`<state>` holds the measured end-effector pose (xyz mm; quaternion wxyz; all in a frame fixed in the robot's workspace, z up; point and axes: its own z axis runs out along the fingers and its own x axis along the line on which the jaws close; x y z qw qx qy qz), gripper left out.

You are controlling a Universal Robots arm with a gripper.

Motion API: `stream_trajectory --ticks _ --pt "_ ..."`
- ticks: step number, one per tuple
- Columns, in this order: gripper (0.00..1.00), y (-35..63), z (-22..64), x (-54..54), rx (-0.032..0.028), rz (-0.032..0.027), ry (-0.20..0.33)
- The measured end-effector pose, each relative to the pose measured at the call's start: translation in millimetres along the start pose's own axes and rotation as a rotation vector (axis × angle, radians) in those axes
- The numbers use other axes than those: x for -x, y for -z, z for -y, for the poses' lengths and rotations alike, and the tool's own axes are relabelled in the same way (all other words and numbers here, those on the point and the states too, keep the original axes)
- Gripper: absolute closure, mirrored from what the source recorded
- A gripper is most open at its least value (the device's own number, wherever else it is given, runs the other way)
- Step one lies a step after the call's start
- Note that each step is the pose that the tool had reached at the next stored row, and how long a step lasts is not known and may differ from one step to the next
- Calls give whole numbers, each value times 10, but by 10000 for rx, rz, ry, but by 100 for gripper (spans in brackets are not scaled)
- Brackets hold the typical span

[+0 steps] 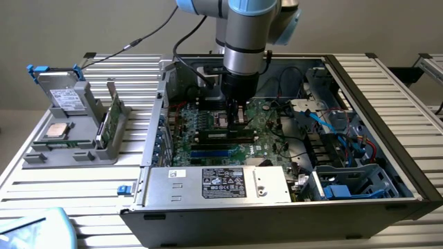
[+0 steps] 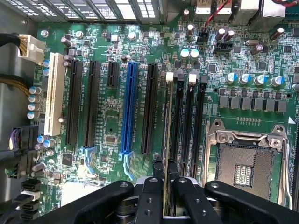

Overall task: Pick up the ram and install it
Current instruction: 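Insert the ram into the slot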

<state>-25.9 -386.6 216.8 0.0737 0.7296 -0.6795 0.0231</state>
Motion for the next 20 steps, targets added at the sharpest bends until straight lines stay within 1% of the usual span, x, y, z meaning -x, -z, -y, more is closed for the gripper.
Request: stream_trajectory --ticks 10,15,20 --pt "86 -12 1 1 3 -2 0" --pt "86 34 -11 -4 6 1 2" --pt "86 38 -12 -7 8 3 -10"
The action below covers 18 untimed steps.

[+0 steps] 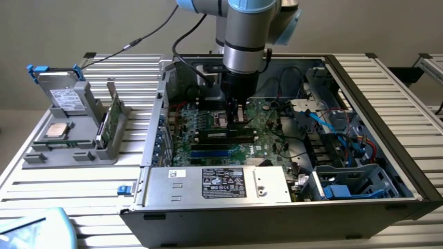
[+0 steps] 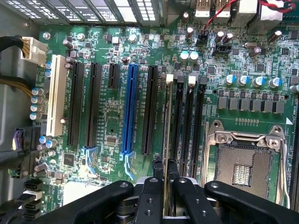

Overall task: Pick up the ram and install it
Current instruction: 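Insert the ram into the slot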

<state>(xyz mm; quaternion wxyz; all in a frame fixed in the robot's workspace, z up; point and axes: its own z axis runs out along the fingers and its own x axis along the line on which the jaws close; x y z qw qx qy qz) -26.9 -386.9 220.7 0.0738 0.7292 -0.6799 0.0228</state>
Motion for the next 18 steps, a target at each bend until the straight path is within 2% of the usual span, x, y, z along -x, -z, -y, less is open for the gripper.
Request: stream_trajectory --ticks 10,18 --pt "86 -6 1 0 32 16 -231" --pt "86 -36 10 2 34 15 -241"
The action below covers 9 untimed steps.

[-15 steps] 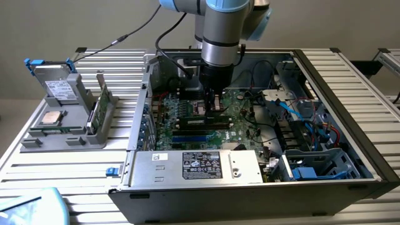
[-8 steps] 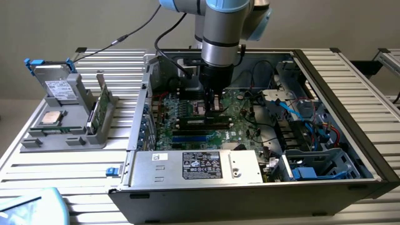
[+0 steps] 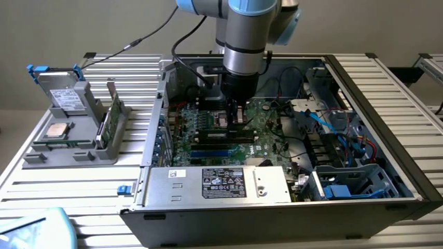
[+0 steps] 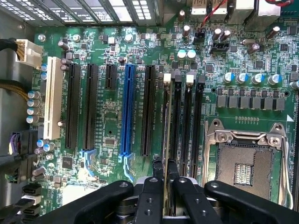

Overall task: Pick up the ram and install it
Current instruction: 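Insert the ram into the slot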

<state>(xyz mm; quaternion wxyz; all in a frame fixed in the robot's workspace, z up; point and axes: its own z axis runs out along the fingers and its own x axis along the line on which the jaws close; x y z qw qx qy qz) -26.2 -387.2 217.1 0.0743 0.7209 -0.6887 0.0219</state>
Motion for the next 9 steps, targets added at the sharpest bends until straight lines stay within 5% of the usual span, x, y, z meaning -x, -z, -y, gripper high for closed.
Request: stream_trajectory --ticks 9 --pt "86 -1 10 0 0 3 1"
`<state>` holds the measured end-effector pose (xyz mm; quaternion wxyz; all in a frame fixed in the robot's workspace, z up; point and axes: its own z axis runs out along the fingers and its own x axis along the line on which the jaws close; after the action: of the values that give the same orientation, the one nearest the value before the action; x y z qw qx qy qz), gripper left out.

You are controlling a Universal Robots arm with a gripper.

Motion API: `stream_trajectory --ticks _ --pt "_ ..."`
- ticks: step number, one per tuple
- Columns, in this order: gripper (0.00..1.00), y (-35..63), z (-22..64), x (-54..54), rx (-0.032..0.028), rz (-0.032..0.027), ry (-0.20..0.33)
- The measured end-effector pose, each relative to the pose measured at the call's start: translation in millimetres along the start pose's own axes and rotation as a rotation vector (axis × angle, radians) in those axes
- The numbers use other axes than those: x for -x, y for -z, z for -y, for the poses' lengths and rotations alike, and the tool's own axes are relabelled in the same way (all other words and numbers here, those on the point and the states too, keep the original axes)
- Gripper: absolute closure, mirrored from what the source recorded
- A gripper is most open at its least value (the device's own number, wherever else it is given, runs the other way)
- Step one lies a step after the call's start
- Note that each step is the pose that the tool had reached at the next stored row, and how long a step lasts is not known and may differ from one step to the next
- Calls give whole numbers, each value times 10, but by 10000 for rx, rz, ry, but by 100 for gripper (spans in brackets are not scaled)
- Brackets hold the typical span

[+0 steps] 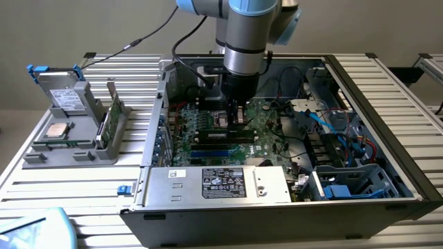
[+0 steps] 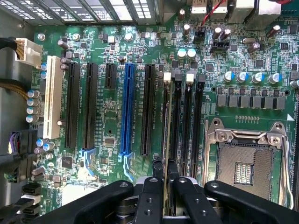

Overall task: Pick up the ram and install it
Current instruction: 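Insert the ram into the slot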

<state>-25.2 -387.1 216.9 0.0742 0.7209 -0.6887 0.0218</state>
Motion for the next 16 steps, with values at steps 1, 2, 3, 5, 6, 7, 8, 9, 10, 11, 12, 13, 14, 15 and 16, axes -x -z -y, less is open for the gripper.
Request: stream_trajectory --ticks 1,2,3,5,6,7,8,9,10,11,12,13,14,15,16 --pt "86 0 1 0 2 0 0" --pt "86 0 2 0 2 1 -1" --pt "86 0 2 0 3 0 -1" --pt "86 0 2 0 4 0 -1" --pt "86 0 2 0 6 -1 0" --pt "86 0 2 0 12 -2 1" --pt "86 1 2 0 20 -4 2" --pt "86 0 2 0 29 -5 3" --pt "86 0 2 0 37 -6 4" --pt "86 0 2 0 45 -7 5" --pt "86 0 2 0 49 -8 5" --pt "86 0 4 0 56 -8 6" --pt "86 -6 5 0 55 -8 15" --pt "86 -7 5 0 54 -9 18" --pt "86 -8 6 0 53 -10 22"
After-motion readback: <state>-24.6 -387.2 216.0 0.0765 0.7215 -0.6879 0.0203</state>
